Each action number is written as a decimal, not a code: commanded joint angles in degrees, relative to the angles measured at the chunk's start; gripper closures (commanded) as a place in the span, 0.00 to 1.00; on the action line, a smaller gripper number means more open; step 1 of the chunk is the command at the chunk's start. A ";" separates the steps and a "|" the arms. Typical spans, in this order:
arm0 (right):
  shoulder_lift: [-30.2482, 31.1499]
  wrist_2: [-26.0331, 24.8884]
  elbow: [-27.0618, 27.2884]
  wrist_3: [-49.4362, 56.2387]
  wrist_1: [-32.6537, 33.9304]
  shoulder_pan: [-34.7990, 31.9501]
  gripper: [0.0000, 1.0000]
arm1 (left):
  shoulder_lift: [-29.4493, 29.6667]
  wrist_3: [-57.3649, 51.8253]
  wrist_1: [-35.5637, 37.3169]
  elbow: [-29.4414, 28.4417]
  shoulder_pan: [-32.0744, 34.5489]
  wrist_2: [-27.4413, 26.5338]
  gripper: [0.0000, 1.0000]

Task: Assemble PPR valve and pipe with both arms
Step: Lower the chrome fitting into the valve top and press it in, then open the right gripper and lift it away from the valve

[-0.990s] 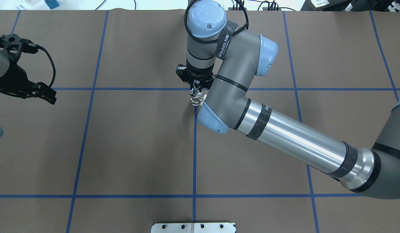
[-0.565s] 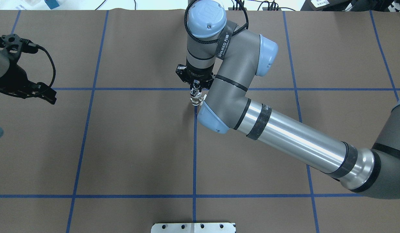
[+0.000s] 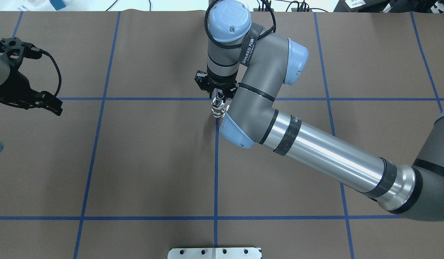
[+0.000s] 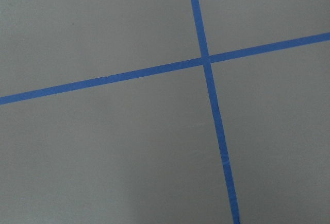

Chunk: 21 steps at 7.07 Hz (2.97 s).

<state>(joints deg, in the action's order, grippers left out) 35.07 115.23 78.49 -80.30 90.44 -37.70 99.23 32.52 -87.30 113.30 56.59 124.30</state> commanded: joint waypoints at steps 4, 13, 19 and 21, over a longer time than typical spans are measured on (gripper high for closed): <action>-0.09 -0.09 -0.44 -0.12 0.00 0.00 0.43 | -0.09 0.00 0.03 0.17 0.10 0.07 0.01; 6.10 1.56 9.51 0.32 0.00 -2.97 0.00 | 0.00 0.00 0.03 0.25 0.18 0.07 0.01; 33.62 6.76 20.47 37.78 -0.61 -21.76 0.00 | -4.02 -11.56 0.73 0.60 9.04 2.53 0.01; 39.17 10.69 19.34 49.66 -0.62 -28.27 0.00 | -7.89 -21.05 1.08 0.43 14.31 2.53 0.01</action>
<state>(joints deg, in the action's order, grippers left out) 70.70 123.49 98.44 -38.01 89.79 -61.75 93.66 16.84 -86.34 113.79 67.61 126.80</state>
